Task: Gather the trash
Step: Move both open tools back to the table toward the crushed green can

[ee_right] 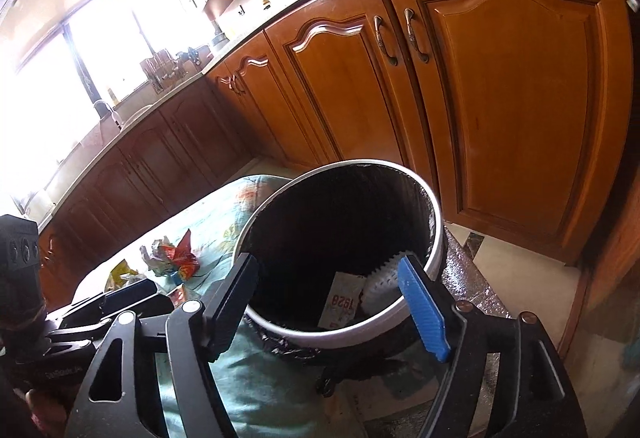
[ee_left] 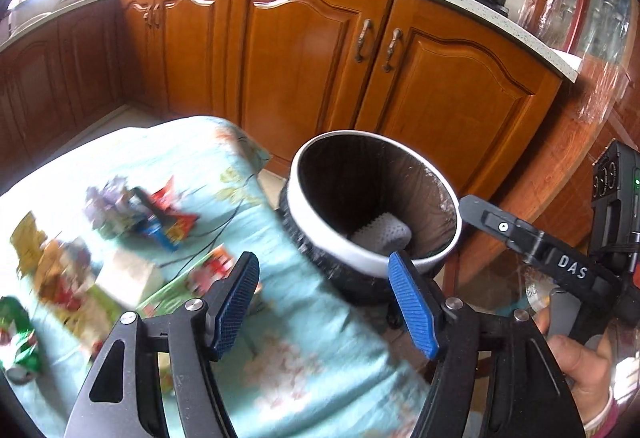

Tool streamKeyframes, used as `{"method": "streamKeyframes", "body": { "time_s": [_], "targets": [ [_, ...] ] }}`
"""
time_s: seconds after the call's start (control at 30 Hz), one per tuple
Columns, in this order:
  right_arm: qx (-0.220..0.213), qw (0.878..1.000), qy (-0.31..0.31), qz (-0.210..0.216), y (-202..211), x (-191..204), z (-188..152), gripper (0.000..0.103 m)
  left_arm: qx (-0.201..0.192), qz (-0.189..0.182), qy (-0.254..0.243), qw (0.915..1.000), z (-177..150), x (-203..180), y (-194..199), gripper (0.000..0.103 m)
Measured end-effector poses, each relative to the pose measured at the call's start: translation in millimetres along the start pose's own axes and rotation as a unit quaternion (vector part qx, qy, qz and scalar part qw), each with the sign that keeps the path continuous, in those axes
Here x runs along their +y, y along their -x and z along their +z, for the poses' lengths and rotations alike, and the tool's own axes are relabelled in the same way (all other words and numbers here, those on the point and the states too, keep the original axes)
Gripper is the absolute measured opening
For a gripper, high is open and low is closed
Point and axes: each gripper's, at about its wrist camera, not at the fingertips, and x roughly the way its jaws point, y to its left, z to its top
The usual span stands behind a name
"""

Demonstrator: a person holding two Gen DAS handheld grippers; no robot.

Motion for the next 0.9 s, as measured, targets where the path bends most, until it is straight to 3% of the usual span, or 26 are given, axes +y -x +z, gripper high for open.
{"method": "streamKeyframes", "body": {
  "time_s": [0.4,0.9],
  "targets": [
    [0.026,0.998,0.025,0.058,2,65,-43,0.076,-0.004,0.047,0.078,0.9958,-57,72,74,0.067],
    [0.082,0.985,0.102,0.114,-25,152,-99,0.088,-0.011,0.084,0.147,0.9856,-103,131,137,0.067]
  ]
}}
